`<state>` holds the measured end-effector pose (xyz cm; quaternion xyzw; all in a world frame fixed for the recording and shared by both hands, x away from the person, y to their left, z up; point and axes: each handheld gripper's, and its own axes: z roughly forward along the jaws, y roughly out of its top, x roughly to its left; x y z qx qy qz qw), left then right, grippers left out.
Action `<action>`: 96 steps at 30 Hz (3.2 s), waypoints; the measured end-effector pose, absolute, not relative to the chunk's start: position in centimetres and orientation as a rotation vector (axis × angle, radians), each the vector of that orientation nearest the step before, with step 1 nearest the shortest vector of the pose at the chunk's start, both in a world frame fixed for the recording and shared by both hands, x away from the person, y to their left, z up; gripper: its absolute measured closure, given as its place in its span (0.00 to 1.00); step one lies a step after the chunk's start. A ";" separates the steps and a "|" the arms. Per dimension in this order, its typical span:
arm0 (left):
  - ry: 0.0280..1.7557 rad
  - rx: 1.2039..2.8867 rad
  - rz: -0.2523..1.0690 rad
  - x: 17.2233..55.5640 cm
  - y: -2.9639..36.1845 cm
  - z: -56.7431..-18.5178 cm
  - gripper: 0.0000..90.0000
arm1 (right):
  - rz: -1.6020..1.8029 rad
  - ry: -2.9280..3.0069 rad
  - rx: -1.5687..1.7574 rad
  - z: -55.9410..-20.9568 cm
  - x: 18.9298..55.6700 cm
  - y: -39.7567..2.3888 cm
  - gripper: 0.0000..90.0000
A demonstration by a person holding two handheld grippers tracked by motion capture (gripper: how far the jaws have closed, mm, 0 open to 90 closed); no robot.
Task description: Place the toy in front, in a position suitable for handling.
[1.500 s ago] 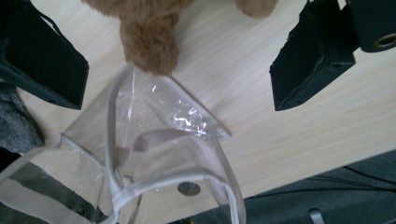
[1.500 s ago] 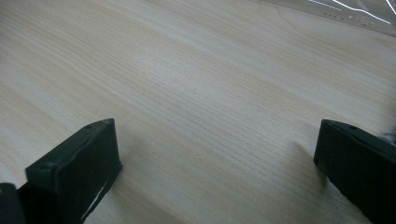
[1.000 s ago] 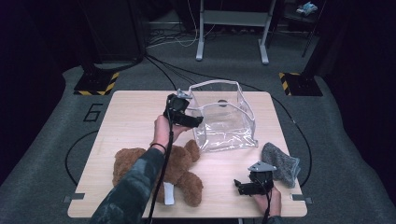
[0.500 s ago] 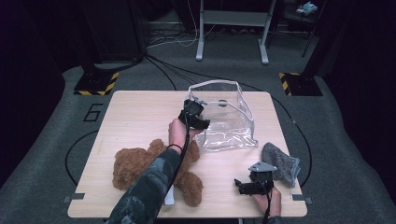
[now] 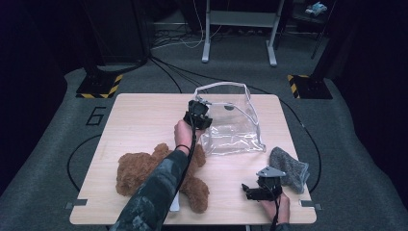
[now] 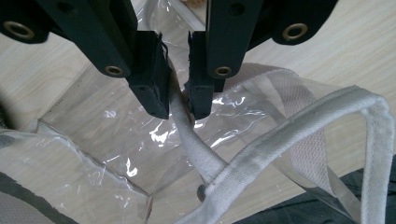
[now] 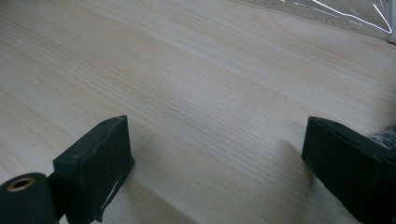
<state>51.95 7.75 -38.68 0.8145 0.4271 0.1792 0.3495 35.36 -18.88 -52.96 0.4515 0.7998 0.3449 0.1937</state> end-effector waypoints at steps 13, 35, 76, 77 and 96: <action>1.111 2.134 0.498 54.0 7.9 -38.9 0.91 | 0.967 2.245 1.253 -53.0 35.4 -18.9 0.09; 1.180 2.119 0.547 55.8 11.2 -38.4 0.93 | 0.974 2.235 1.281 -52.9 35.2 -18.9 0.10; 1.448 1.978 0.632 55.1 20.6 -38.3 0.92 | 0.973 2.223 1.278 -53.0 35.2 -18.8 0.11; 1.454 1.978 0.636 55.1 20.8 -38.3 0.92 | 0.976 2.223 1.280 -53.0 35.2 -18.8 0.11; 1.330 1.871 0.692 52.6 20.4 -33.7 0.33 | 0.976 2.222 1.280 -53.0 35.2 -18.8 0.11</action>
